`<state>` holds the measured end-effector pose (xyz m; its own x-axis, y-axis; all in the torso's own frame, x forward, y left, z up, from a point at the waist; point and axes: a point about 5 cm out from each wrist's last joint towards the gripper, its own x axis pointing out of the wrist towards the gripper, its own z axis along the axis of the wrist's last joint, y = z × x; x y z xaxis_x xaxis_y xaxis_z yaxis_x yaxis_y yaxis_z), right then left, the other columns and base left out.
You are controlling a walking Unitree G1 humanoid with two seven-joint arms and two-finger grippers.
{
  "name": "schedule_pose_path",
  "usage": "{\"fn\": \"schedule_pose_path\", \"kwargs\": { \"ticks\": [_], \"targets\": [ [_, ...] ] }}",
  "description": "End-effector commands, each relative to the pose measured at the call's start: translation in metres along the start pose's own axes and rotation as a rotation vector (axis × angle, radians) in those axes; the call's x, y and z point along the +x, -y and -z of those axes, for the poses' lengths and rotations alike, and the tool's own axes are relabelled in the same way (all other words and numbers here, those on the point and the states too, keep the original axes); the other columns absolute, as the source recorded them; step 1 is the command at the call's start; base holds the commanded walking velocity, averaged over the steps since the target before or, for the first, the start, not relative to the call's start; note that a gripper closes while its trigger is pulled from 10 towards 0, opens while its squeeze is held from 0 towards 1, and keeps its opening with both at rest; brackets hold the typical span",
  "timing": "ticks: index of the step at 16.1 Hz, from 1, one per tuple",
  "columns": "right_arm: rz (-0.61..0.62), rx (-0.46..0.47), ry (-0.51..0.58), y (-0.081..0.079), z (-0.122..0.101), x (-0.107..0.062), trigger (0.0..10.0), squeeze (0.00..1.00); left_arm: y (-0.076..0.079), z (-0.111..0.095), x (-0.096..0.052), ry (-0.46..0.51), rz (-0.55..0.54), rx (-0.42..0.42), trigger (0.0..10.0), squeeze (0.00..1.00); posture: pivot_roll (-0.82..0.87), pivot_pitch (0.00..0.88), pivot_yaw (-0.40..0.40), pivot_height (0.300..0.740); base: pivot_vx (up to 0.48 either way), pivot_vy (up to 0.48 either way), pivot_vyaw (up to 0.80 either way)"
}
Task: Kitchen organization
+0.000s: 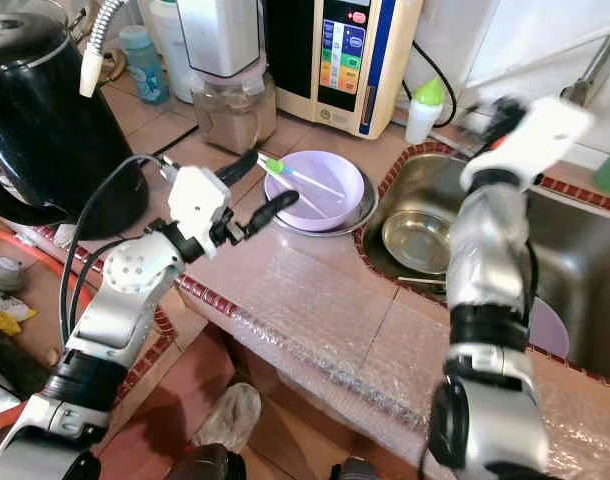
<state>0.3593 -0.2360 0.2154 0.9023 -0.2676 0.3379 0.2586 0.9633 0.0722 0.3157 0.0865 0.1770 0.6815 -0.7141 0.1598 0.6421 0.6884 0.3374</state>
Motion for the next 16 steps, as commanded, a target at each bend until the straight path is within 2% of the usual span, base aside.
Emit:
{"fn": "schedule_pose_path", "kwargs": {
  "ticks": [1, 2, 4, 6, 7, 8, 12, 14, 15, 16],
  "targets": [
    [-0.025, -0.17, -0.096, 0.0, 0.021, -0.007, 0.0, 0.0, 0.007, 0.001, -0.001, -0.028, 0.056, 0.013, 10.0, 1.0, 0.0, 0.0, 0.016, 0.74, 0.0, 0.0, 0.0],
    [-0.01, -0.204, -0.166, 0.003, 0.033, -0.012, 0.0, 0.0, 0.009, 0.004, -0.003, -0.046, 0.077, 0.017, 10.0, 1.0, 0.0, 0.0, 0.015, 0.74, 0.0, 0.0, 0.0],
    [0.015, -0.262, -0.236, 0.012, 0.052, -0.023, 0.0, 0.0, 0.014, 0.007, -0.005, -0.059, 0.103, 0.01, 10.0, 1.0, 0.0, 0.0, 0.014, 0.74, 0.0, 0.0, 0.0],
    [0.008, -0.302, -0.324, 0.016, 0.07, -0.033, 3.9, 0.0, 0.022, 0.011, -0.005, -0.093, 0.155, -0.004, 10.0, 1.0, 0.0, 0.0, 0.017, 0.74, 0.0, 0.0, 0.0],
    [-0.015, -0.319, -0.361, 0.015, 0.076, -0.037, 6.6, 0.0, 0.024, 0.012, -0.005, -0.102, 0.181, -0.003, 10.0, 1.0, 0.0, 0.0, 0.02, 0.74, 0.0, 0.0, 0.0],
    [-0.013, -0.317, -0.4, 0.016, 0.083, -0.042, 10.0, 1.0, 0.027, 0.013, -0.004, -0.108, 0.202, -0.019, 10.0, 1.0, -0.01, 0.0, 0.025, 0.74, 0.0, 0.0, 0.0],
    [-0.055, -0.341, -0.474, 0.016, 0.097, -0.054, 10.0, 1.0, 0.034, 0.014, 0.002, -0.122, 0.25, -0.026, 10.0, 1.0, -0.02, 0.0, 0.033, 0.74, 0.0, 0.0, 0.0],
    [-0.054, -0.32, -0.497, 0.017, 0.101, -0.058, 10.0, 1.0, 0.035, 0.014, 0.004, -0.125, 0.256, -0.026, 10.0, 1.0, -0.02, 0.0, 0.033, 0.74, 0.0, 0.0, 0.0],
    [-0.042, -0.303, -0.489, 0.018, 0.1, -0.059, 10.0, 1.0, 0.034, 0.014, 0.007, -0.118, 0.236, -0.028, 10.0, 1.0, -0.02, 0.0, 0.037, 0.74, 0.0, 0.0, 0.0],
    [-0.042, -0.296, -0.453, 0.015, 0.096, -0.06, 10.0, 1.0, 0.027, 0.013, 0.01, -0.107, 0.169, -0.037, 10.0, 1.0, -0.02, 0.0, 0.038, 0.74, 0.0, 0.0, 0.0]
  ]
}}
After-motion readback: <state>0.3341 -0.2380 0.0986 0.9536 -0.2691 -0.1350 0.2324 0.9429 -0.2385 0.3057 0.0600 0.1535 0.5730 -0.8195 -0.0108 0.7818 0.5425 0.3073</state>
